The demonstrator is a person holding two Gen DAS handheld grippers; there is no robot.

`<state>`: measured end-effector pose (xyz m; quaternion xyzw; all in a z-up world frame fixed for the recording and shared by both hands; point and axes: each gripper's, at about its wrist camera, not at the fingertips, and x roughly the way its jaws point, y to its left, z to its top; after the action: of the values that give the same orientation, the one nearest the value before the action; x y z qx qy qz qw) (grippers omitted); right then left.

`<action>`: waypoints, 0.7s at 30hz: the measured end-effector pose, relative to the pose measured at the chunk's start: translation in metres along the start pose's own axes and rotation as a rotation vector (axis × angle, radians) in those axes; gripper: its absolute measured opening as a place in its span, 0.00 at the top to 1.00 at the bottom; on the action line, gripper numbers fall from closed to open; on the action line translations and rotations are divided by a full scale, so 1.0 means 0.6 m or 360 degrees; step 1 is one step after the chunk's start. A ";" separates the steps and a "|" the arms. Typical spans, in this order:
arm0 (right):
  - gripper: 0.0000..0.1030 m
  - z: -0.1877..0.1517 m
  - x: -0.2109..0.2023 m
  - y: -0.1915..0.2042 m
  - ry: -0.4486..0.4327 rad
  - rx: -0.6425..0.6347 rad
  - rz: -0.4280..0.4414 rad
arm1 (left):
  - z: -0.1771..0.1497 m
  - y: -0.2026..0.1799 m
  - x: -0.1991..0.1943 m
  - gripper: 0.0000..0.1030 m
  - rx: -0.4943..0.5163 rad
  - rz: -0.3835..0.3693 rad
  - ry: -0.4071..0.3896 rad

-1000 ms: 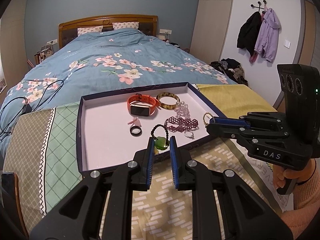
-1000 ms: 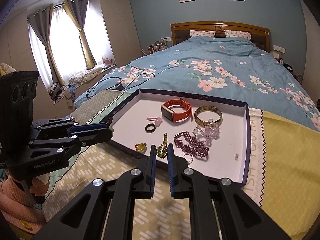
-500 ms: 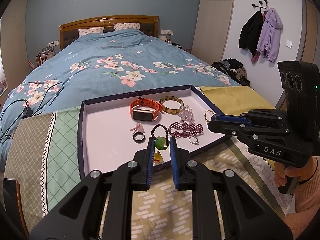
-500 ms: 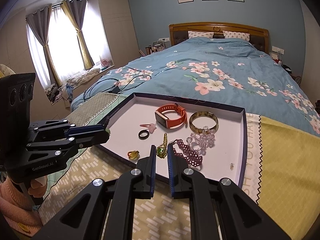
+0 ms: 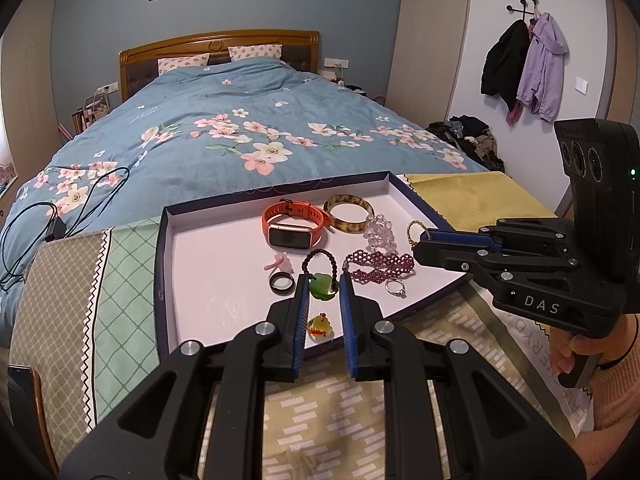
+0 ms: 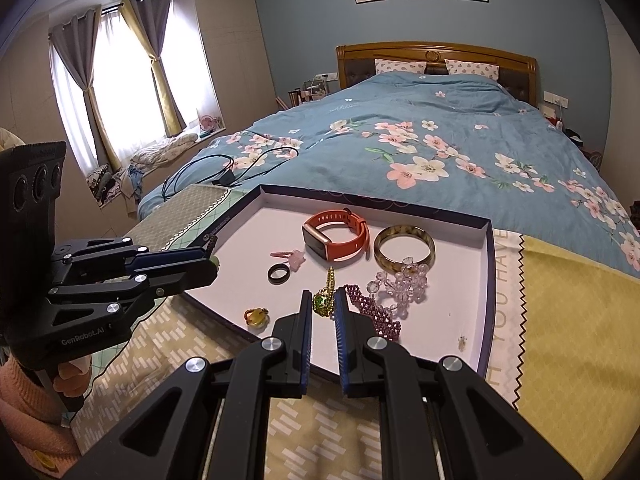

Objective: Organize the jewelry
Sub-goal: 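Carry the jade ring into the box lid with the left tool while the right carries the keychain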

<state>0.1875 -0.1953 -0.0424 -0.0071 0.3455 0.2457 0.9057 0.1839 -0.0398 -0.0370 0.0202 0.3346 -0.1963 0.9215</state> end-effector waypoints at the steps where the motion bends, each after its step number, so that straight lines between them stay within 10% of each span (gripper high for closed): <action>1: 0.91 0.000 0.001 0.000 0.0000 -0.0001 -0.0002 | 0.000 0.000 0.000 0.85 0.0001 0.0002 0.0001; 21: 0.91 0.012 0.022 -0.010 0.0017 -0.0003 -0.0028 | 0.010 0.010 0.030 0.85 0.0009 0.0039 0.0021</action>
<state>0.2030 -0.1938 -0.0462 -0.0121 0.3499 0.2381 0.9060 0.2024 -0.0415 -0.0441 0.0281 0.3399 -0.1858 0.9215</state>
